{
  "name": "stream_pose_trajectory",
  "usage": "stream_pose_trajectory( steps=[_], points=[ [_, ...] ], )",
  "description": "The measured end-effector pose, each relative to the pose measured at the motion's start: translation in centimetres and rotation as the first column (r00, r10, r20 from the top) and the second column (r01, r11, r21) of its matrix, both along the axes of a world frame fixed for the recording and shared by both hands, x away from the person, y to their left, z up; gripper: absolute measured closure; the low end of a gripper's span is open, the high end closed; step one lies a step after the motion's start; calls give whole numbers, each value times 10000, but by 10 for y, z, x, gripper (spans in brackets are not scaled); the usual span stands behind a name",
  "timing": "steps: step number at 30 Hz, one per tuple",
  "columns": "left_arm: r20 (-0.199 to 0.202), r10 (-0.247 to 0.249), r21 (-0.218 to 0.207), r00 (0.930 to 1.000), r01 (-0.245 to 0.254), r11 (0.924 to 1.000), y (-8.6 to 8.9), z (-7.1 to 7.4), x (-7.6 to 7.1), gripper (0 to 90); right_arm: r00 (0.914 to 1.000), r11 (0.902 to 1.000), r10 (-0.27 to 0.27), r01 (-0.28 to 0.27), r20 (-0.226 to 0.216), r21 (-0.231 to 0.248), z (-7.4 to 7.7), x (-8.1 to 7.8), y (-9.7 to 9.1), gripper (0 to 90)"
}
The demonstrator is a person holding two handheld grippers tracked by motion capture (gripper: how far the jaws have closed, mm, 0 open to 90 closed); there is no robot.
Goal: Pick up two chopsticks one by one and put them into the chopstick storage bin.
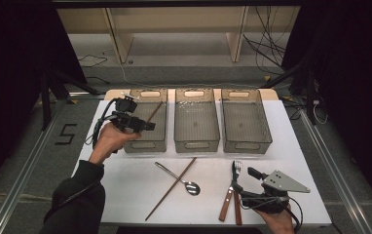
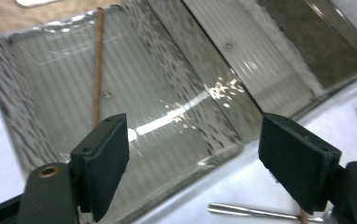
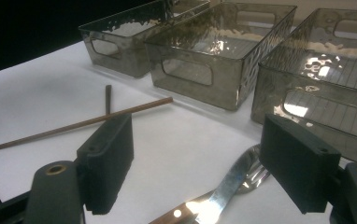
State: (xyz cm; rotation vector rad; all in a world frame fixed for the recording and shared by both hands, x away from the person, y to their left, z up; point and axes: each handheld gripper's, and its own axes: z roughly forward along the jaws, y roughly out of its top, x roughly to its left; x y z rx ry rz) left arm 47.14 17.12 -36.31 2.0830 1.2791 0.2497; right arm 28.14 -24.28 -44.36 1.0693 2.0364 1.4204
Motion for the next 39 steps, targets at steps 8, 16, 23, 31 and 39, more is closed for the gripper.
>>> stream_pose_trajectory(
  steps=[8, 16, 23, 31, 39],
  points=[
    [226, -394, -502, 9990, 405, 9979, -10, -10, -34, 207, 10000, 10000, -23, 23, -16, 1, 0, 0, -1, 268],
    [-228, -911, -201, 9956, 907, 9957, -22, -28, -60, 202, 10000, 10000, 5, -5, 42, -12, 0, -1, 1, 268],
    [-836, -1400, 247, 9866, 1425, 9895, -34, -46, -79, 211, 10000, 10000, -10, 10, -20, -8, 0, -1, 0, 268],
    [-1494, -1983, 756, 9687, 2111, 9745, -46, -64, -94, 235, 10000, 10000, 8, -8, 1, -36, 0, -1, 1, 268],
    [-2140, -2531, 1277, 9435, 2840, 9503, -61, -76, -104, 293, 10000, 10000, 18, -18, -11, -63, 0, 0, 1, 268]
  ],
)
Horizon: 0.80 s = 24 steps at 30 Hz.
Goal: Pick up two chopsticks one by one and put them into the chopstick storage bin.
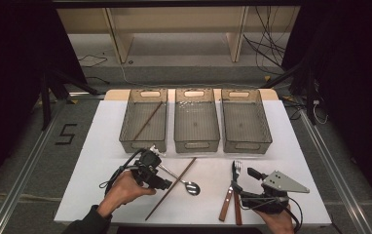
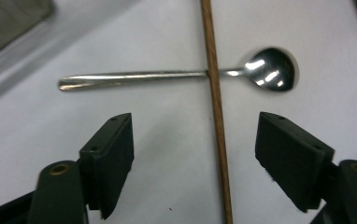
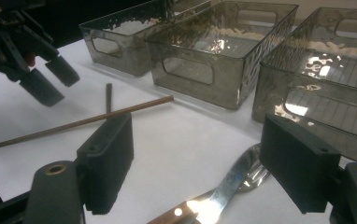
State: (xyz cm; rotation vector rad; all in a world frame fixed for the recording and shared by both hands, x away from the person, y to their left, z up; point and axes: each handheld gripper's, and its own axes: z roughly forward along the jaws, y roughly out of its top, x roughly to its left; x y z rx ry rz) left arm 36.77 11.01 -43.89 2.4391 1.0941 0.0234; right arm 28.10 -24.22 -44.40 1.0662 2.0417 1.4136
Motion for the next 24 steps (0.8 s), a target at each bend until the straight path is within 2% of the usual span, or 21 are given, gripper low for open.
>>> stream_pose_trajectory(
  steps=[8, 16, 20, 24],
  points=[
    [-136, -329, 219, 9994, 332, 9992, -7, -5, -5, 356, 10000, 10000, 6, -5, -5, 16, 0, 0, 1, 268],
    [-372, -691, 299, 9969, 702, 9971, -15, -12, -9, 473, 10000, 10000, 11, -11, -2, -11, 0, 0, 0, 268],
    [-497, -875, 534, 9949, 901, 9945, -19, -17, -10, 531, 10000, 10000, 21, -21, -7, -33, 0, 0, 0, 268],
    [-420, -1012, 813, 9940, 1044, 9912, -21, -19, -11, 580, 10000, 10000, 14, -14, 0, -31, 0, 0, 1, 268]
  ],
)
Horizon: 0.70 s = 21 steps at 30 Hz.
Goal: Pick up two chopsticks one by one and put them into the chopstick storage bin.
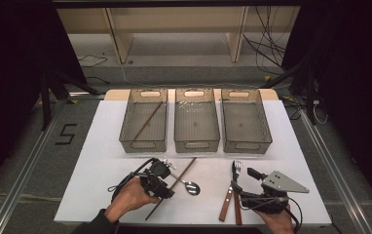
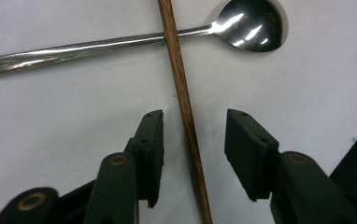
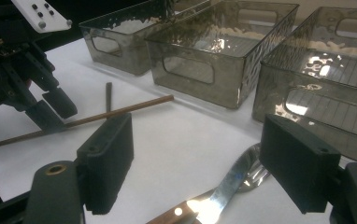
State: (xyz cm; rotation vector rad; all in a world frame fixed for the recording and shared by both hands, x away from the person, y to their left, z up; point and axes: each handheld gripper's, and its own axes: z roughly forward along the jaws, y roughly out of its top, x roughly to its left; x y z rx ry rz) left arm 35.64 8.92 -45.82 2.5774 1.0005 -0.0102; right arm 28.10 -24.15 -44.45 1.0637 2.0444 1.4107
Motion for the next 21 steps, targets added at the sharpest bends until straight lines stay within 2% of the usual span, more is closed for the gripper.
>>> stream_pose_trajectory(
  steps=[8, 15, 21],
  points=[
    [160, 20, 50, 9999, -21, 10000, -2, -1, -1, 643, 10000, 10000, 14, -14, -17, -38, 0, 0, 0, 268],
    [130, -242, 328, 9996, 238, 9992, -5, -5, -1, 685, 10000, 10000, 12, -12, 1, -43, 0, 0, 0, 268],
    [325, -131, 347, 9994, 120, 9993, -6, -6, -1, 745, 10000, 10000, 22, -22, 1, -65, 0, 0, 0, 269]
  ],
)
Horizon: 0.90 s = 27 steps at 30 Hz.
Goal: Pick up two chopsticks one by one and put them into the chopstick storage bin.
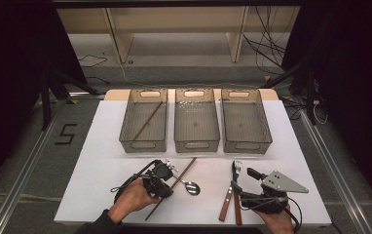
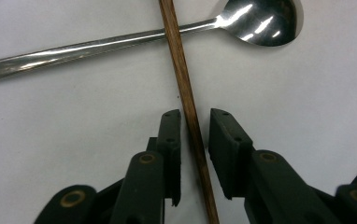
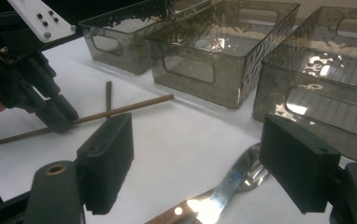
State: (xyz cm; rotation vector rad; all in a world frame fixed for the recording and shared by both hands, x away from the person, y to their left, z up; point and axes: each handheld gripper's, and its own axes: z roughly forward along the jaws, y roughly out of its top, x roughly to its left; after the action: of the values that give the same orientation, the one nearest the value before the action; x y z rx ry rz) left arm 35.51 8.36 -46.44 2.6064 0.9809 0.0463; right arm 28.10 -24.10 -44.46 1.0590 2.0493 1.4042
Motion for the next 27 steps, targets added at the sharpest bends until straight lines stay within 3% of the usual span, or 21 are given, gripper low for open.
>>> stream_pose_trajectory(
  steps=[7, 18, 21, 27],
  points=[
    [166, 2, 162, 9999, -5, 9999, 0, 0, 0, 826, 10000, 10000, 4, -4, 14, -2, 0, 0, 1, 269],
    [173, -121, 122, 9998, 119, 9999, 2, 0, 1, 842, 10000, 10000, 9, -9, 21, -10, 0, 0, 0, 269],
    [346, -141, 61, 9993, 139, 9999, 4, 0, 2, 843, 10000, 10000, 18, -18, 25, -6, 0, 0, 0, 270],
    [519, -187, -207, 9985, 197, 9996, 11, 10, 3, 844, 10000, 10000, 20, -20, 18, 7, 0, 0, 0, 270]
  ],
)
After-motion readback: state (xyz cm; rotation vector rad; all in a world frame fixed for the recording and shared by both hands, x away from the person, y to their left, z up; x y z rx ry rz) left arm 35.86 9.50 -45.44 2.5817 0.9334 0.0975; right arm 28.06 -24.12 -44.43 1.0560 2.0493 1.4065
